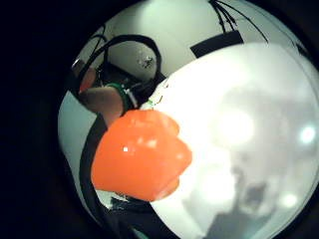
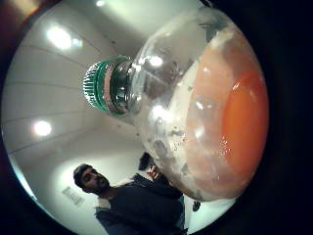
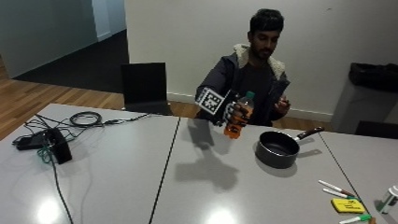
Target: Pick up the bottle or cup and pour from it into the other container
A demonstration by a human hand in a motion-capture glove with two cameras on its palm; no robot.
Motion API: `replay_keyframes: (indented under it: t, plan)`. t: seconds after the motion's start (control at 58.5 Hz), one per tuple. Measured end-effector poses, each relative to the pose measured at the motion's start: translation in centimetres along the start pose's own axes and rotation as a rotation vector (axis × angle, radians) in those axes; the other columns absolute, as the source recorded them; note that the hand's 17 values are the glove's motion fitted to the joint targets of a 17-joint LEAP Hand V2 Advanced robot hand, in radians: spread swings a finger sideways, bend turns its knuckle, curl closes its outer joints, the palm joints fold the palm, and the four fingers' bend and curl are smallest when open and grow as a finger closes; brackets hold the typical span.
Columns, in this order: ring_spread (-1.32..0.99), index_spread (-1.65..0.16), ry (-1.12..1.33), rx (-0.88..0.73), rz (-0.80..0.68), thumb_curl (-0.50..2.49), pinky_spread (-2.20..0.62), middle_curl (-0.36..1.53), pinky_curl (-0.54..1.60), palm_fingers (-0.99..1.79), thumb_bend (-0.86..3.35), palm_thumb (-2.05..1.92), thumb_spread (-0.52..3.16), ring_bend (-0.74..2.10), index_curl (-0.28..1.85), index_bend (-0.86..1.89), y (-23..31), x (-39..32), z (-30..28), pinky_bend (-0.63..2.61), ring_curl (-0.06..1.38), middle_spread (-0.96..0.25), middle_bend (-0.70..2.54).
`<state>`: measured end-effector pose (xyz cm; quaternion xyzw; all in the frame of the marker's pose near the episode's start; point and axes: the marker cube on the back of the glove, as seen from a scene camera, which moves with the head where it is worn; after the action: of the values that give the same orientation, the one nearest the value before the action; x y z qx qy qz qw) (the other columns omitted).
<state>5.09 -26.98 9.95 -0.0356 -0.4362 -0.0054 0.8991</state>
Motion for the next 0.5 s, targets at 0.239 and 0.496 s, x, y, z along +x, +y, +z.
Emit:
replay_keyframes:
  t: [0.239, 0.496]
  plan:
    - [-0.20, -0.31, 0.646, -0.022, -0.057, 0.55, 0.04, 0.42, 0.30, 1.02, -0.03, 0.99, 0.71, 0.48, 0.23, 0.09, -0.1, -8.0, 2.9, 0.53, 0.38, -0.27, 0.26]
    - [-0.19, -0.31, 1.135, -0.137, -0.130, 0.55, 0.06, 0.43, 0.31, 1.02, -0.03, 0.99, 0.72, 0.46, 0.22, 0.09, -1.0, -9.7, 7.9, 0.51, 0.38, -0.27, 0.25]
